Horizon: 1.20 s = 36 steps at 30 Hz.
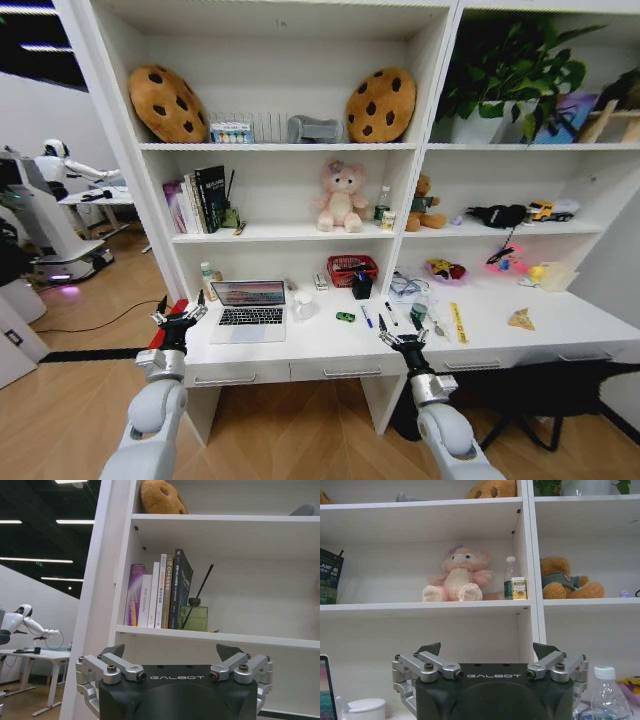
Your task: Organize the objects on the table.
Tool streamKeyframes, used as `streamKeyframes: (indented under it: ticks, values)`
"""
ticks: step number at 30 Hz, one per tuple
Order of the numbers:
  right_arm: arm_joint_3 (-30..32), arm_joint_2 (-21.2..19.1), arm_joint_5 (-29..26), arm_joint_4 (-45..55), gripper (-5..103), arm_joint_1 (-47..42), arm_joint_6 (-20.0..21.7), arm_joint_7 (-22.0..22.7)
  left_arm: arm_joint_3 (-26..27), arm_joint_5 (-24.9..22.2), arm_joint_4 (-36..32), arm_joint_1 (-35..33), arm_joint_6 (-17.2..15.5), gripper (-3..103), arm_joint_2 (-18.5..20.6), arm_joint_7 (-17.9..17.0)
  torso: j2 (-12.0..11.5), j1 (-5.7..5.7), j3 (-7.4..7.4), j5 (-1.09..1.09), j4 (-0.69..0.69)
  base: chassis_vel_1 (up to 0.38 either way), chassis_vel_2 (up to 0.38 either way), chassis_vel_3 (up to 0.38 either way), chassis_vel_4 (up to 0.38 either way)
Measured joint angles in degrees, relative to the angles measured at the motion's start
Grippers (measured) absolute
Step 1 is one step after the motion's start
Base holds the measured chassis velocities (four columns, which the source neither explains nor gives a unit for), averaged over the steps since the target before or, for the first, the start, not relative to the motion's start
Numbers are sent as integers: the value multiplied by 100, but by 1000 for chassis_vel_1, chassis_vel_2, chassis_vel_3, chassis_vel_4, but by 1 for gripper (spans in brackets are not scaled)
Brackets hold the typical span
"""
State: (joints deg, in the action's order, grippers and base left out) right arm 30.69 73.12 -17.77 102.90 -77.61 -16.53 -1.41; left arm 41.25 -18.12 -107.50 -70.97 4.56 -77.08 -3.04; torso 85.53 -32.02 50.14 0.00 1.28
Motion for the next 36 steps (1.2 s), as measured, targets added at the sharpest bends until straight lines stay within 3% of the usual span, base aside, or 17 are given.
streamKeyframes:
  ticks: [36]
  values:
    - [-99, 62, 96, -69, 100, 29, -110, -7, -22, 86, 65, 26, -26, 102, -8, 17, 0, -2, 1, 1, -1, -68, 71, 69, -68]
